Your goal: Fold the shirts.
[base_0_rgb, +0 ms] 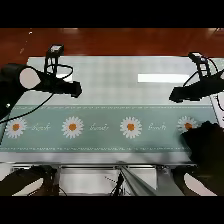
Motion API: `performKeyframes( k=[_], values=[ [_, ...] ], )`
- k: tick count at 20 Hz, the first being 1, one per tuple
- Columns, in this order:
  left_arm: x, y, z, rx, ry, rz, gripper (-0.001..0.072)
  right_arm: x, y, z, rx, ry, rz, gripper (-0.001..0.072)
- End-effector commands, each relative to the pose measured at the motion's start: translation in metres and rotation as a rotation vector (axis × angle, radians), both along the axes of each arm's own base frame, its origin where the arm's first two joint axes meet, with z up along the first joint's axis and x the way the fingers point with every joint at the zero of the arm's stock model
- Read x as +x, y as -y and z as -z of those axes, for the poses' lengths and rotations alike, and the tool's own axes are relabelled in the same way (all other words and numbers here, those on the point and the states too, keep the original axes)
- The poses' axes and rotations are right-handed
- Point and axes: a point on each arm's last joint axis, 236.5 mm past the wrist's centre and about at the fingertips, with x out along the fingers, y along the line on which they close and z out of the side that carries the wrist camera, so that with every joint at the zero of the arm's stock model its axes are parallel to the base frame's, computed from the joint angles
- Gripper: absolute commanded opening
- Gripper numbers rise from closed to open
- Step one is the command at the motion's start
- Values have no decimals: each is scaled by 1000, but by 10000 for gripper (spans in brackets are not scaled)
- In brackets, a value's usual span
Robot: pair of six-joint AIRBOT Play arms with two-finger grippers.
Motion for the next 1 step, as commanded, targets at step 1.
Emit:
performKeyframes(
  k=[1],
  values=[
    [0, 0, 0, 0, 1, 1, 677, 0, 0, 0, 0, 1, -1, 565]
  ],
)
